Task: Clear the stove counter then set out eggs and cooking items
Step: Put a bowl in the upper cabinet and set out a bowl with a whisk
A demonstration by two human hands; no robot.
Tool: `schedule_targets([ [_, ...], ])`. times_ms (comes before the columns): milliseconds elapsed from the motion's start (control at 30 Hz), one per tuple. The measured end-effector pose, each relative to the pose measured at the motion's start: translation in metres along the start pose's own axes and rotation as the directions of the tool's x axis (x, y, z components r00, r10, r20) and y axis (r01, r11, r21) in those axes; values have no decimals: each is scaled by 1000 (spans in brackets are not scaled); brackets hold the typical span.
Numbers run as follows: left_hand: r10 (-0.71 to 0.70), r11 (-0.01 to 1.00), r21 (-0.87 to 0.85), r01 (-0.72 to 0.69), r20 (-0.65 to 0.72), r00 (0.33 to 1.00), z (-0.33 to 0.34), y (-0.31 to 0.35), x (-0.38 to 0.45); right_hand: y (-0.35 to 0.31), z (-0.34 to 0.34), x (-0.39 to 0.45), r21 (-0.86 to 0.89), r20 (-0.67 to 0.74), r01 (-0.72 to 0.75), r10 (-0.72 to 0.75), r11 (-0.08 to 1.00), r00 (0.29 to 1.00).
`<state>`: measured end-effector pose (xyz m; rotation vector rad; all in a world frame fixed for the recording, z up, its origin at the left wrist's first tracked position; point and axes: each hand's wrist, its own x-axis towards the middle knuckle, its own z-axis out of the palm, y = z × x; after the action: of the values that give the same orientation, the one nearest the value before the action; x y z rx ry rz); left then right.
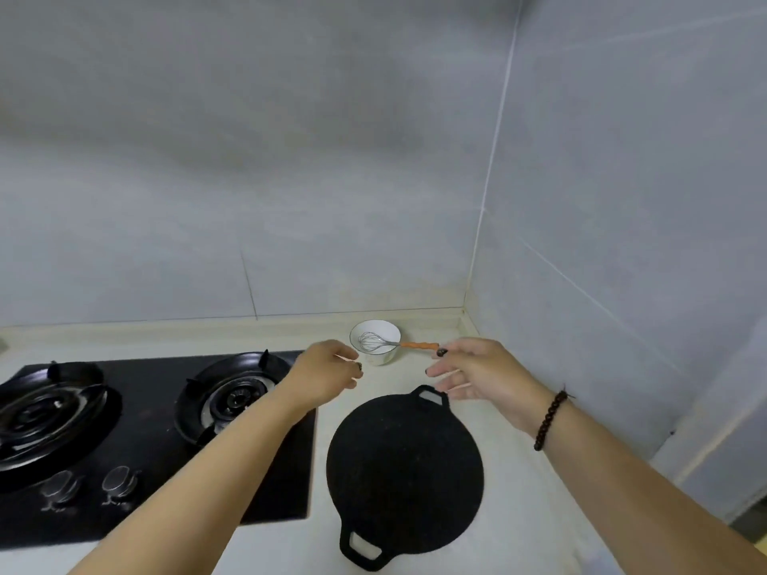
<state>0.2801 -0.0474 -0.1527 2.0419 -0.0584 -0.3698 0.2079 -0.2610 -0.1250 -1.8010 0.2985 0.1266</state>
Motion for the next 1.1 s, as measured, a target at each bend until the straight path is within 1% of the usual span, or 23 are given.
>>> schedule_targets([
  [167,192,979,78,-190,-25,981,-31,76,-11,-79,-31,-21,5,-88,229,-228,973,970],
  [267,286,956,84,-282,-35,958,-43,120,-21,-120,-51,-37,11,-154,352,-346,936,926],
  [367,399,914,102,-392,-65,914,-53,169,-31,-159,-73,-54,10,-253,481,-463,877,849],
  [500,525,850,98,-518,-79,847,-61,233,-45,-206,-101,-76,-35,-375,614,-580,788,723],
  [633,620,785,68,-616,-104,778,-63,292,-62,-246,-127,-97,-109,-480,698,-653,708,586],
  [733,678,734,56,-677,-130,723,-62,330,-74,-271,-145,-110,-178,-530,733,-692,656,490],
  [867,746,663,58,-747,-145,650,-53,374,-93,-304,-174,-135,-334,-565,753,-760,567,321],
  [933,782,619,61,-783,-136,608,-44,394,-101,-321,-192,-149,-378,-606,768,-765,517,217],
  [1000,812,580,65,-812,-129,569,-35,413,-108,-335,-209,-162,-373,-665,795,-736,479,131],
  [1100,846,529,71,-846,-122,519,-20,437,-118,-348,-226,-173,-348,-727,824,-684,447,63],
])
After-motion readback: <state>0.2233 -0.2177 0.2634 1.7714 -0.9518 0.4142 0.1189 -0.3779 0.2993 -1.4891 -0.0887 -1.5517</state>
